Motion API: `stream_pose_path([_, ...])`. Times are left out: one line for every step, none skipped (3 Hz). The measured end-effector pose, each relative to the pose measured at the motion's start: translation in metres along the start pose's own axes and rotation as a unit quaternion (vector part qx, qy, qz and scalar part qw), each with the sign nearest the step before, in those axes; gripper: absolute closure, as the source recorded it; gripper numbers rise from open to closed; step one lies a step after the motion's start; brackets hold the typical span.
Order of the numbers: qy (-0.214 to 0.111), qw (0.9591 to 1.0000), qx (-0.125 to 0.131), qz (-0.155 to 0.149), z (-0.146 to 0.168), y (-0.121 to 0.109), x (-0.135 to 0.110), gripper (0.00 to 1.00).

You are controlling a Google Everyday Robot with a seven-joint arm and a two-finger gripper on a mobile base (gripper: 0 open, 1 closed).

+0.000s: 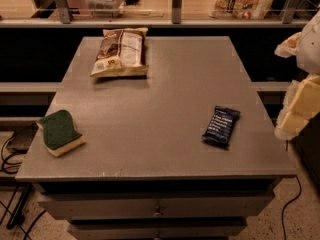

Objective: Move rxbar blueberry near sponge

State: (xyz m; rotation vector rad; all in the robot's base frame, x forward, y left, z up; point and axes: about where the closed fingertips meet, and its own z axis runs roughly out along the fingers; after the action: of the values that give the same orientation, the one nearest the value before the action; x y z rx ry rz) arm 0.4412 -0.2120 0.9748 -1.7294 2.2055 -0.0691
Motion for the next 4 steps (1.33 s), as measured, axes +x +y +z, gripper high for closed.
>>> stream_pose_path([-0.036,0.9993,-0.005,-0.008,0.018,-0.002,-0.009,0.00])
stream_pose_path([-0.063,0.9979,-0.006,-0.015,0.047,-0.007,-0.023,0.00])
stream_pose_path([-0.097,0.9951,-0.017,-0.001,0.090,-0.010,-0.036,0.00])
stream_pose_path([-0.107,0.9938,-0.028,0.010,0.118,-0.010,-0.040,0.00])
